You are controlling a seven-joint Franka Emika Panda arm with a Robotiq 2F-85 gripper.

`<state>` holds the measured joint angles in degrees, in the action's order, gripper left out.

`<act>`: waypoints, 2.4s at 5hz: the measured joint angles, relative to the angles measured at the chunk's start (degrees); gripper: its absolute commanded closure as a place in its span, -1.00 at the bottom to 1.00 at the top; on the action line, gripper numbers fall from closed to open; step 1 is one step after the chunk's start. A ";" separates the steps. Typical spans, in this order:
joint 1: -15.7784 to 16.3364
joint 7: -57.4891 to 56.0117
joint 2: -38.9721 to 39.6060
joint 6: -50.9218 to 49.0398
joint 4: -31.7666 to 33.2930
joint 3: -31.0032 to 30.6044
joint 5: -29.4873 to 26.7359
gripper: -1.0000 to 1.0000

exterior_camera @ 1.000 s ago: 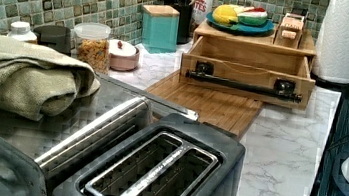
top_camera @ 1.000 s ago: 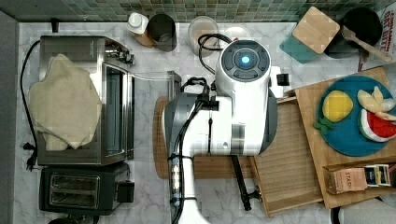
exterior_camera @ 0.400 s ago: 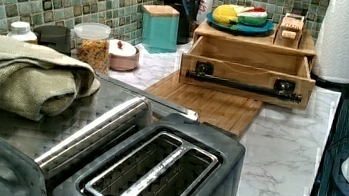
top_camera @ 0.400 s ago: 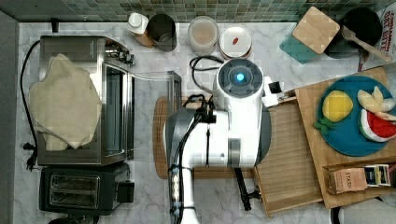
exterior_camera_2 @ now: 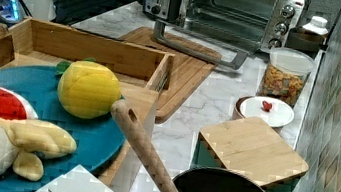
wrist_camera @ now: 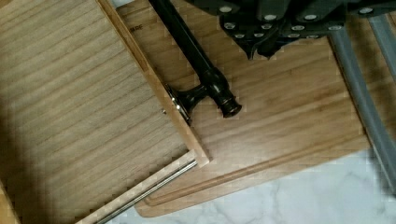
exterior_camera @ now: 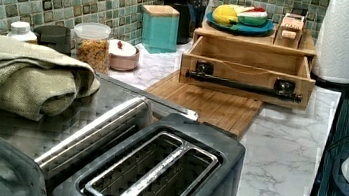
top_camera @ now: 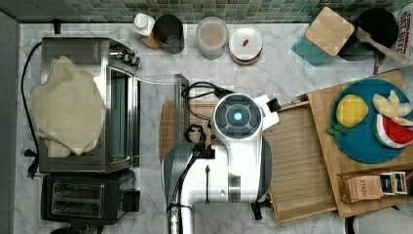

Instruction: Close the drawer.

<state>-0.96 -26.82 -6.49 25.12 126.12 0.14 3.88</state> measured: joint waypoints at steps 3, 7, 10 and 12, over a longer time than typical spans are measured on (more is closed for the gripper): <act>1.64 -15.29 -1.71 12.95 7.83 -0.49 0.10 1.00; 1.63 -15.32 1.31 19.19 19.14 -0.49 0.44 1.00; 1.38 -18.17 1.55 23.33 25.85 -0.03 6.12 1.00; -1.01 -25.75 3.85 23.70 25.40 0.23 7.21 1.00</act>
<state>-1.96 -52.57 -2.64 48.82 151.52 0.37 11.09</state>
